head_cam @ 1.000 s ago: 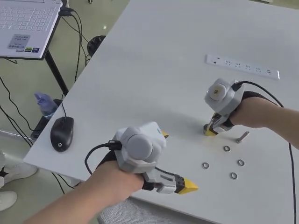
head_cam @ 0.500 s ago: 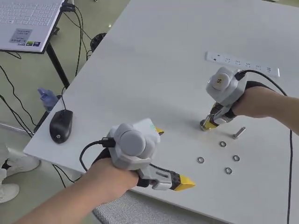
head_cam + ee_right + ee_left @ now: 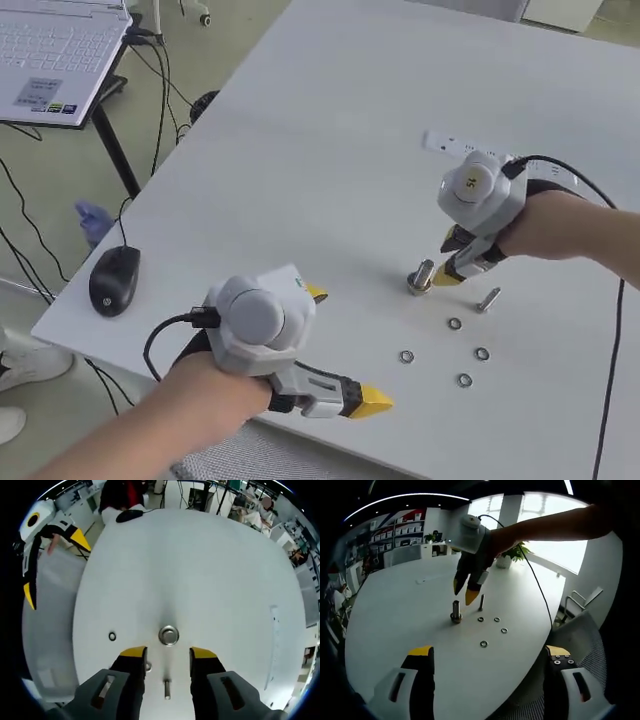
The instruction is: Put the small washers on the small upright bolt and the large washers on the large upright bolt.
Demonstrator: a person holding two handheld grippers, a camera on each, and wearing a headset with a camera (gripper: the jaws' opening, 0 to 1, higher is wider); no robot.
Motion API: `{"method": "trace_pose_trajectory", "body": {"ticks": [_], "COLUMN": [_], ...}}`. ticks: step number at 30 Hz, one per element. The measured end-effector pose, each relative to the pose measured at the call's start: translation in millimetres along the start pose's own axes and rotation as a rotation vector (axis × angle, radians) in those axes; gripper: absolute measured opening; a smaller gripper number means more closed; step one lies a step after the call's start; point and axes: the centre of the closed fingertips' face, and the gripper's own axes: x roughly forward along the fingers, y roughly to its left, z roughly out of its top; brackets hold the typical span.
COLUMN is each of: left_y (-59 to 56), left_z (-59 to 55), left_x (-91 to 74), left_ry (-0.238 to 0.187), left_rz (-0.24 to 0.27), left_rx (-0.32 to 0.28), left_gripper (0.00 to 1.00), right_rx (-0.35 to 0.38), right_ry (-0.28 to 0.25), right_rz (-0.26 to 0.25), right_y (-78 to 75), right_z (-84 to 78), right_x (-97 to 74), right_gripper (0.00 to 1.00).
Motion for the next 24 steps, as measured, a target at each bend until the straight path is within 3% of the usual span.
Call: {"method": "trace_pose_trajectory", "body": {"ticks": [15, 24], "left_y": [0.3, 0.3], "left_z": [-2.6, -1.5], "left_x": [-5.6, -3.8], "left_ry": [0.018, 0.019], "left_rz": [0.025, 0.026], "left_rx": [-0.001, 0.005], "left_gripper": [0.9, 0.89], "right_rx": [-0.028, -0.013], "right_ry": [-0.015, -0.016], "right_rz": [0.007, 0.034], "right_y": [7.3, 19.0], "right_z": [-12.6, -22.1], "right_x": [-16.7, -16.3], "right_gripper": [0.36, 0.36]}}
